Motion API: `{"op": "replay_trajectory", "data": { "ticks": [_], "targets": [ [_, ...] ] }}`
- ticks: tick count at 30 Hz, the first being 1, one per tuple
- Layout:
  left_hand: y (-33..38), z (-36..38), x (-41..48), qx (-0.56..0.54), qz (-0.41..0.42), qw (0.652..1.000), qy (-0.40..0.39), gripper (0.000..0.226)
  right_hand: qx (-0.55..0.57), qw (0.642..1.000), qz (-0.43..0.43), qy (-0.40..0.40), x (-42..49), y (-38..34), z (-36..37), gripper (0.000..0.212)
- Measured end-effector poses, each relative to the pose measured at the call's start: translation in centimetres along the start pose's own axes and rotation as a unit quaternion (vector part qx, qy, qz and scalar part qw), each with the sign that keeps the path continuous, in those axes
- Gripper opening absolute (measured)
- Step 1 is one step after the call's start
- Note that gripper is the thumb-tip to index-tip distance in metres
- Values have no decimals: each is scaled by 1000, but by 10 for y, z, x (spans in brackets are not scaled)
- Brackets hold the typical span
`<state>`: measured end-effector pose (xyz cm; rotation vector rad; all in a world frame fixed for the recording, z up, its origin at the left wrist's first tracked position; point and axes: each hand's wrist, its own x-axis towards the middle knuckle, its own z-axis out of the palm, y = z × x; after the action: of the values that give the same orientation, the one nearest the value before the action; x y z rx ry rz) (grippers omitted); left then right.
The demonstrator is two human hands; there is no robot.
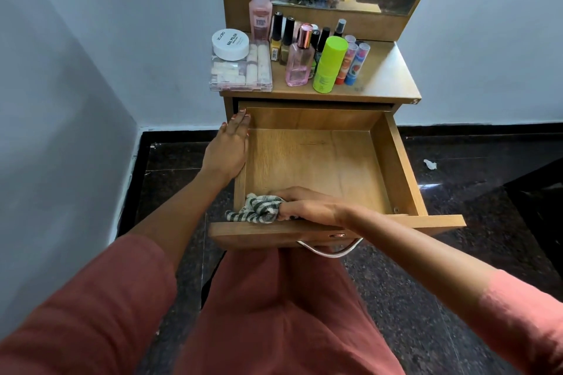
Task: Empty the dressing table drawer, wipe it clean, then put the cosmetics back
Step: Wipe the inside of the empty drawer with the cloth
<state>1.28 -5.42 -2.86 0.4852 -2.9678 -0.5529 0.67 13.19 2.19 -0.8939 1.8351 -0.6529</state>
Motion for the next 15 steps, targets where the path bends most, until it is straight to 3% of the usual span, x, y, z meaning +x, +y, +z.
{"op": "replay_trajectory", "data": {
  "ticks": [5,9,13,15],
  "targets": [
    [-1,-1,0,-4,-1,1000,2,46,93,996,13,-1,0,0,0,59],
    [0,-3,1,14,2,1000,-8,46,188,980,1,59,3,-2,0,58],
    [6,-14,1,29,1,1000,9,44,343,927,31,151,4,9,-7,21],
    [17,-23,-5,-28,-17,997,63,41,380,902,50,198,4,15,-12,25]
  ]
}}
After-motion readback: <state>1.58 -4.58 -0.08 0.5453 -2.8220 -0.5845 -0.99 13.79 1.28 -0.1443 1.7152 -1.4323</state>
